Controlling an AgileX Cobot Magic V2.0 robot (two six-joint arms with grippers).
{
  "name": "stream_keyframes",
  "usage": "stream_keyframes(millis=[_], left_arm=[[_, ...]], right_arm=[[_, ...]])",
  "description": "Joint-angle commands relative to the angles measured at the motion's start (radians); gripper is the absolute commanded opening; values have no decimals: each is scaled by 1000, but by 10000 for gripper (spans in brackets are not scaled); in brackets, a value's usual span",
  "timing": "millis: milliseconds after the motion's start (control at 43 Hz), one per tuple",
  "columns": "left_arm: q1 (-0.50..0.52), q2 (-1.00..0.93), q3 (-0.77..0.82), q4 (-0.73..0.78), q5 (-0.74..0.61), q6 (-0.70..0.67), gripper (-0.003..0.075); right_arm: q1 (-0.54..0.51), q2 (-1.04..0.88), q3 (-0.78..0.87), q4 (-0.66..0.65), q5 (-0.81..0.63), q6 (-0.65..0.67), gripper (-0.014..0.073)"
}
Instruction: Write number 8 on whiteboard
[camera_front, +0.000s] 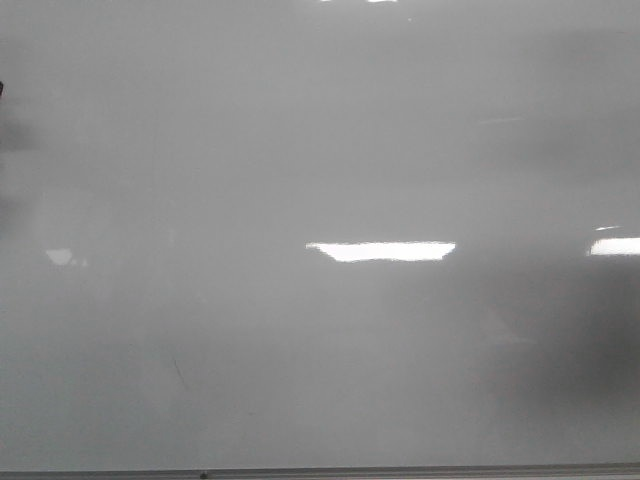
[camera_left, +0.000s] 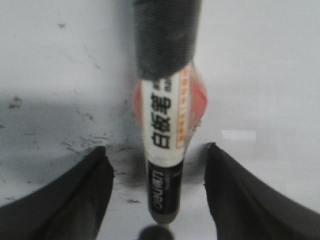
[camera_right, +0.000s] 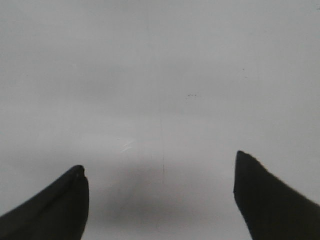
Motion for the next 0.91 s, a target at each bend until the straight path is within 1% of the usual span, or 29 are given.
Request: stream_keyframes(millis=[0, 186, 372, 489, 582, 652, 745, 768, 885], left_arm=[[-7, -17, -30, -11, -81, -3, 326], [-7, -17, -30, -11, -71, -3, 211], [-7, -39, -32, -11, -4, -3, 81], [-7, -72, -49, -11, 64, -3, 29], [-7, -104, -74, -6, 146, -3, -4], [-7, -128, -95, 12, 220, 4, -20], [-7, -162, -139, 14, 358, 78, -21], [-7, -167, -157, 9, 394, 98, -21], [-35, -177, -228, -16, 585, 199, -21]], right_arm=[[0, -6, -30, -19, -74, -7, 612], [0, -6, -30, -21, -75, -7, 612], [0, -6, -30, -20, -88, -7, 612], [0, -6, -31, -19, -87, -7, 612], [0, -7, -49, -1, -50, -7, 612], [0, -16, -82, 9, 12, -7, 612], [0, -20, -144, 7, 123, -7, 612], [0, -20, -158, 5, 169, -7, 612], [0, -19, -206, -16, 265, -8, 612]])
